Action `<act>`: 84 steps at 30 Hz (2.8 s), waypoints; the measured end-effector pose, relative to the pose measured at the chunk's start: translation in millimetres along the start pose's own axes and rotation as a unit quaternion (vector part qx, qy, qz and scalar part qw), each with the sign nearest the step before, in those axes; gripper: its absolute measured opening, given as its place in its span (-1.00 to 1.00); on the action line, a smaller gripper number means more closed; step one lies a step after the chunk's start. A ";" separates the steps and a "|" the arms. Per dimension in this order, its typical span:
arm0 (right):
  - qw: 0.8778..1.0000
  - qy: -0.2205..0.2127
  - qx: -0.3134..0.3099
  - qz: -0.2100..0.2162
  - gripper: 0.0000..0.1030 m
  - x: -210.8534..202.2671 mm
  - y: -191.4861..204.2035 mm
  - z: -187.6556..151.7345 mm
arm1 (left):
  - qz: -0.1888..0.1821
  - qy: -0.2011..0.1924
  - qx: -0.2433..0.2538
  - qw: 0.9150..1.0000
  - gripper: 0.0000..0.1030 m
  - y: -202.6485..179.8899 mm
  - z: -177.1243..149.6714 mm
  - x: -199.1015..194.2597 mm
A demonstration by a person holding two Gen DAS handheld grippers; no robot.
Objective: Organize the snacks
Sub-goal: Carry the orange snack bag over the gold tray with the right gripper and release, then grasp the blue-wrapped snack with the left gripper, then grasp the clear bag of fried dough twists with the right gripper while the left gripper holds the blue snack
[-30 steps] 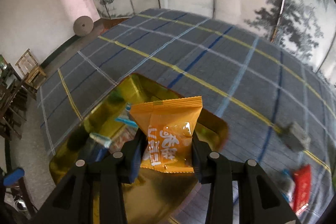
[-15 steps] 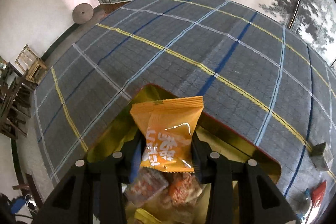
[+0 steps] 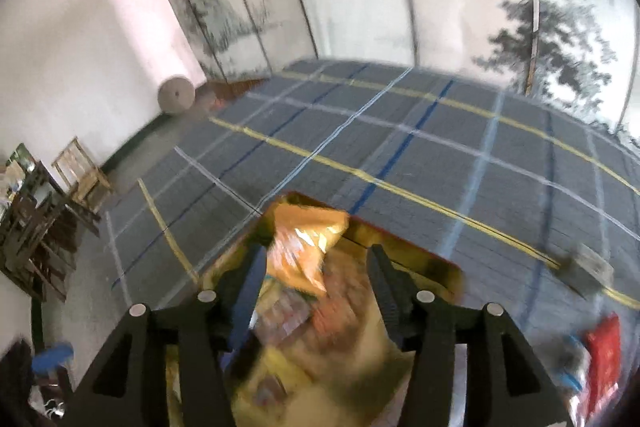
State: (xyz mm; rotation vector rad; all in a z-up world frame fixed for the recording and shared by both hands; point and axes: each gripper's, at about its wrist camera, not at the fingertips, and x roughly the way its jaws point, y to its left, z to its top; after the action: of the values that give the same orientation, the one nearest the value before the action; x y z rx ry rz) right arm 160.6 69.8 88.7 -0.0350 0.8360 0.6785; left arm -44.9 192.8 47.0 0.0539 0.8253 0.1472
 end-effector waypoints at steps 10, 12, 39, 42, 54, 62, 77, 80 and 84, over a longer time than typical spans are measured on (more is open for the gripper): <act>0.975 -0.013 0.033 -0.221 0.09 -125.1 -143.2 -135.2 | -0.046 0.005 0.075 0.996 0.55 -63.4 18.1 -6.5; 0.959 0.001 0.060 -0.277 0.09 -143.8 -184.8 -156.3 | -0.062 0.009 0.088 0.994 0.55 -80.3 26.3 -4.5; 0.939 -0.023 0.185 -0.289 0.11 -192.6 -300.4 -217.8 | -0.224 0.210 0.183 0.934 0.29 -300.9 178.1 207.5; 0.940 -0.029 0.189 -0.284 0.11 -194.8 -301.0 -218.9 | -0.217 0.214 0.197 0.932 0.29 -308.4 175.7 214.4; 0.938 -0.035 0.209 -0.275 0.11 -197.8 -308.7 -220.9 | -0.181 0.203 0.184 0.945 -0.60 -306.0 156.4 207.1; 0.937 -0.026 0.206 -0.279 0.11 -195.1 -308.8 -218.4 | -0.226 0.184 0.088 0.952 -0.60 -250.4 113.9 118.0; 0.936 0.000 0.192 -0.294 0.22 -182.8 -303.6 -214.8 | -0.202 0.142 0.011 0.969 -0.59 -156.4 64.3 32.3; 0.942 -0.009 0.177 -0.284 0.22 -183.2 -295.7 -213.5 | -0.195 0.133 -0.002 0.972 -0.59 -138.3 65.6 26.2; 0.968 -0.028 0.133 -0.212 0.22 -182.5 -258.9 -205.0 | -0.188 0.118 -0.012 0.975 -0.59 -123.9 67.4 19.9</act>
State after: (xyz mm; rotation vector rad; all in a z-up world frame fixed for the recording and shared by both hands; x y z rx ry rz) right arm 83.2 -292.3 16.3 0.0463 0.8253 0.1606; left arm 31.6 74.0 65.2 -0.1463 1.0555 -0.1981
